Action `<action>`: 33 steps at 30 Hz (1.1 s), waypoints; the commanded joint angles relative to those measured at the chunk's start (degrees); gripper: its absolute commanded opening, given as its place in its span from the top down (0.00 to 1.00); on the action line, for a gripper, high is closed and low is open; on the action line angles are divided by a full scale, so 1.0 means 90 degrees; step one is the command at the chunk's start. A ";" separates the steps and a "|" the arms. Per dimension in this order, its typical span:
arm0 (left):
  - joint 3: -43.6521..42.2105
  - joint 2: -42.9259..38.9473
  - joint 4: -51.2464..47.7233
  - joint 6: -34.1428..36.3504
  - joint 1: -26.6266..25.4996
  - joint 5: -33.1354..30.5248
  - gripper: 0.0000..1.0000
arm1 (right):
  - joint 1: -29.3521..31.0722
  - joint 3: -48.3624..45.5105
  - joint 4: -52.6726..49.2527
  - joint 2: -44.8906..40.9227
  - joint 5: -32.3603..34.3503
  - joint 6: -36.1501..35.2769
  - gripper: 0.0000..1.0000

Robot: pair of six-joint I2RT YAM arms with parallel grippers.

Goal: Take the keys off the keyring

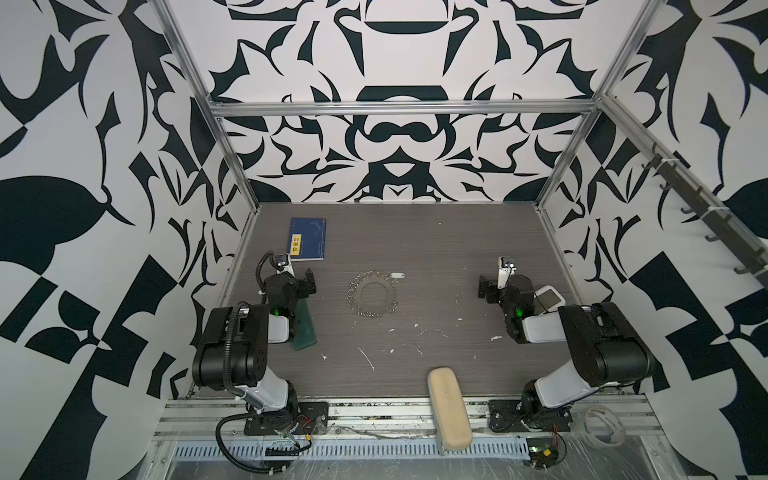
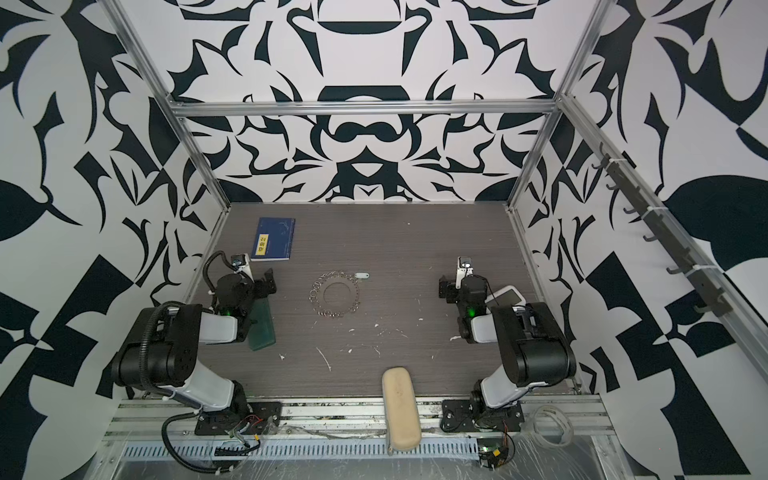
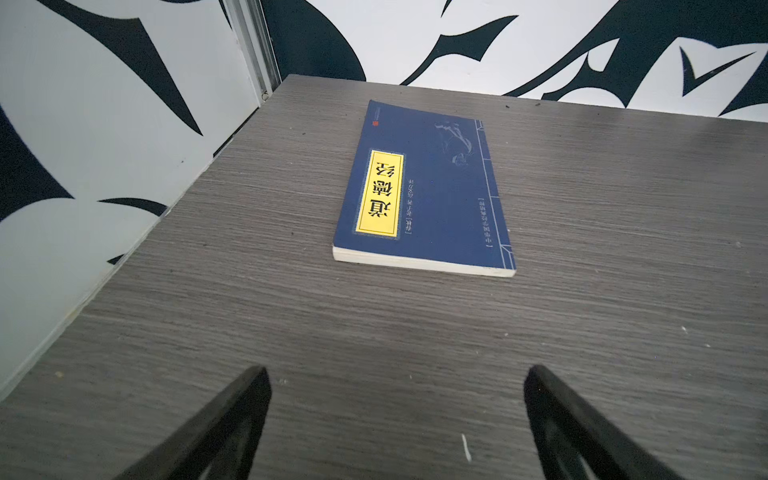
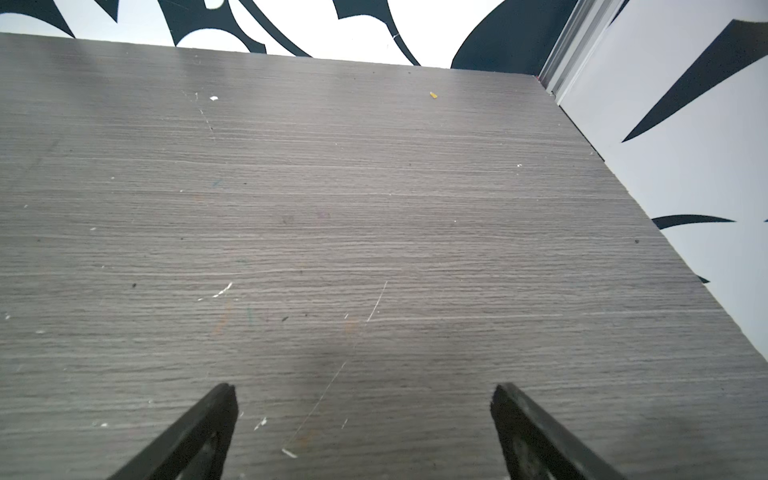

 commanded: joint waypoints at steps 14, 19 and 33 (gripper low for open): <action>0.0084 -0.0100 -0.0007 -0.0073 0.0005 0.0062 0.01 | 0.0016 0.0142 0.0172 -0.0066 -0.0027 -0.0053 0.00; 0.0082 -0.0101 -0.0008 -0.0071 0.0011 0.0064 0.01 | 0.0019 0.0142 0.0173 -0.0070 -0.0027 -0.0054 0.00; -0.0029 -0.0348 0.0148 -0.0086 -0.0170 -0.0502 0.01 | 0.0016 0.0104 0.0263 -0.0135 -0.0089 -0.0064 0.00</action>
